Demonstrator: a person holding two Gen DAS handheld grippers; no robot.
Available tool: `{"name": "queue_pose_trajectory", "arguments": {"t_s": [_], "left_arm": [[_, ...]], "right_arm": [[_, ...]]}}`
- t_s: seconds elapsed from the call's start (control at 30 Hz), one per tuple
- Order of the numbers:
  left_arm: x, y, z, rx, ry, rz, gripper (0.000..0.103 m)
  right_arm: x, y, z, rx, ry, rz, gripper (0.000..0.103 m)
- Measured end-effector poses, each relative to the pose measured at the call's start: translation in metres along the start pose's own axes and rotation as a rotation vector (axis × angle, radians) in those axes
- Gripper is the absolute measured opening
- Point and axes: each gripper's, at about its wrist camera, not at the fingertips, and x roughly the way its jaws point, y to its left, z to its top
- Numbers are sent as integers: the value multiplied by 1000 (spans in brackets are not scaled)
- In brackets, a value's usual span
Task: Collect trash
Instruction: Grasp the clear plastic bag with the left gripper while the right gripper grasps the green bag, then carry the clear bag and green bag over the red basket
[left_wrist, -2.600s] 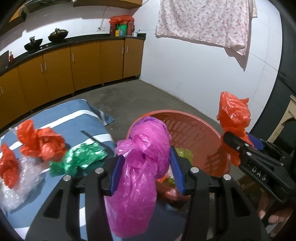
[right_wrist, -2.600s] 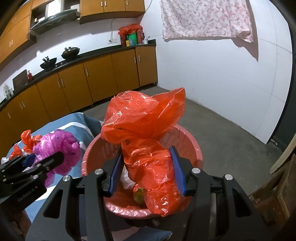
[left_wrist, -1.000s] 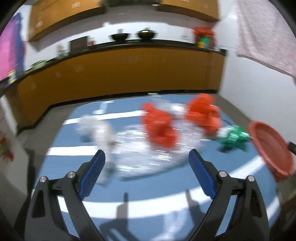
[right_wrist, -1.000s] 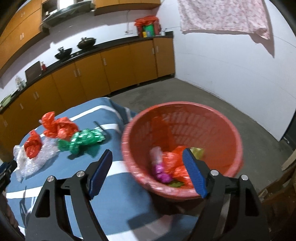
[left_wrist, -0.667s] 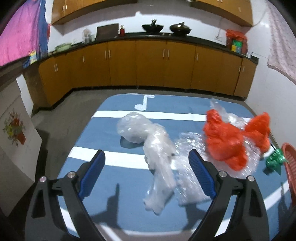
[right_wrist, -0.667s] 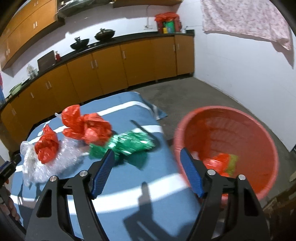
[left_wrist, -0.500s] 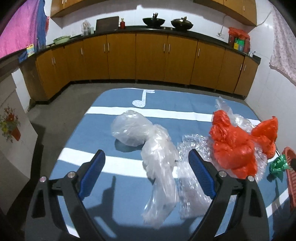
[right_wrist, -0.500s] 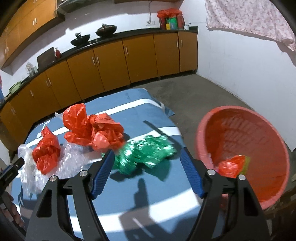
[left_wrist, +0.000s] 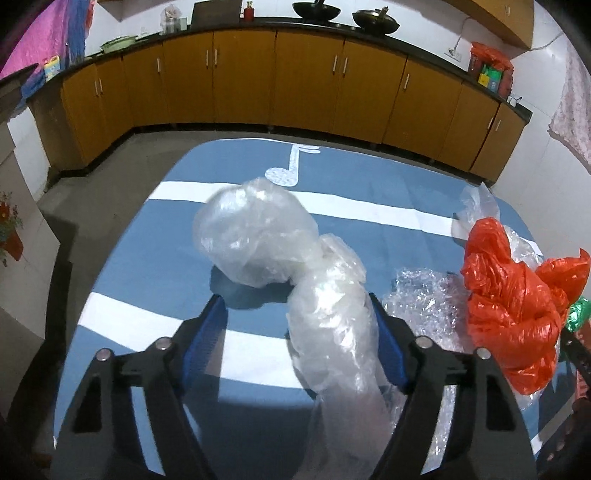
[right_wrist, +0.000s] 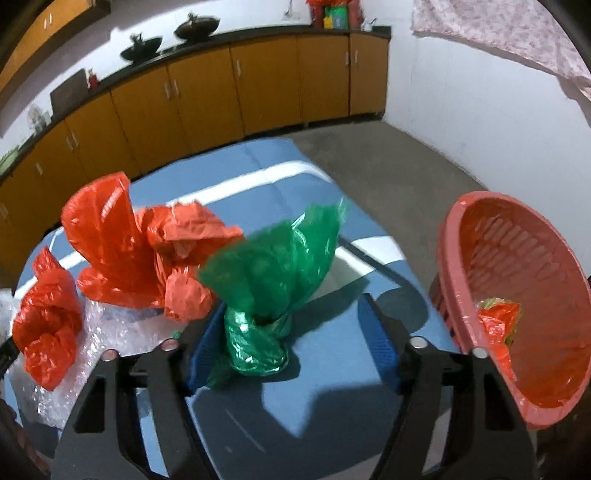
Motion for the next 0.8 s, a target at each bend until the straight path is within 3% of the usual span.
{"name": "queue_pose_trajectory", "arguments": {"t_s": [0.17, 0.27, 0.57, 0.8], "left_arm": [[1, -3, 2, 15, 4, -37, 49], [0, -3, 1, 18, 4, -62, 36], [-16, 5, -10, 11, -16, -90, 31], [-57, 4, -26, 24, -62, -102, 31]], "right_arm": [[1, -1, -1, -21, 16, 34, 39], [-5, -2, -4, -30, 9, 43, 34], [-34, -22, -29, -58, -13, 50, 33], [-70, -49, -40, -62, -59, 36, 33]]}}
